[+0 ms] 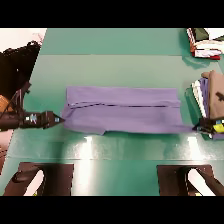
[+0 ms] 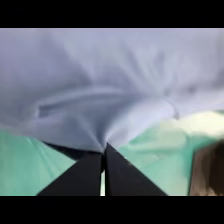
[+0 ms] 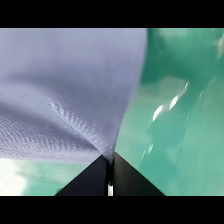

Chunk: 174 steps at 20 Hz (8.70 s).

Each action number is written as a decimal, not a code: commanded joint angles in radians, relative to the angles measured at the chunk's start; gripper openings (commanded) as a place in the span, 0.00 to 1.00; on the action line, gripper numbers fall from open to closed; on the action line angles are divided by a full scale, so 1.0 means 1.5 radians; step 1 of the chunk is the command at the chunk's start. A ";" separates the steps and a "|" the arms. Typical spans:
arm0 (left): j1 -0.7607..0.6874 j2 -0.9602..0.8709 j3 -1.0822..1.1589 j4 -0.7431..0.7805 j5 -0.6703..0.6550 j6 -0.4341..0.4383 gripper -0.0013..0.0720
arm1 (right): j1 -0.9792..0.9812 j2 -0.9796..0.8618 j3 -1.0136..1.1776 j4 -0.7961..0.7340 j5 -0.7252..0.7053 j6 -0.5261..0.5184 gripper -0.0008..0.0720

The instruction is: Fold the shirts.

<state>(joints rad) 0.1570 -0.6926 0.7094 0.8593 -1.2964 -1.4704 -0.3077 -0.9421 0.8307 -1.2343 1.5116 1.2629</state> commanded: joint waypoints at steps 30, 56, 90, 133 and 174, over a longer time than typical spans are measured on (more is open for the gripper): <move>-0.105 -0.530 0.364 -0.118 0.142 0.163 0.06 | 0.006 -0.523 0.300 0.219 -0.052 -0.036 0.78; -0.441 -0.860 0.654 -0.079 0.238 0.000 0.05 | 0.352 -0.365 0.653 0.356 -0.031 0.008 0.03; -0.026 -0.635 0.893 0.184 -0.144 0.008 0.06 | 0.435 -0.471 0.377 0.252 -0.221 0.029 0.78; -0.347 -0.635 0.855 0.150 0.000 0.007 0.06 | -0.144 -0.496 0.707 0.200 -0.262 0.082 0.03; -0.346 -0.635 0.855 0.150 -0.042 0.007 0.06 | 0.122 -0.160 0.443 0.092 -0.139 0.037 0.80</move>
<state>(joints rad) -0.3622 -1.6463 1.9926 1.0840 -1.3544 -1.4593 -0.3462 -1.1263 1.4174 -1.1172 1.2976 1.3186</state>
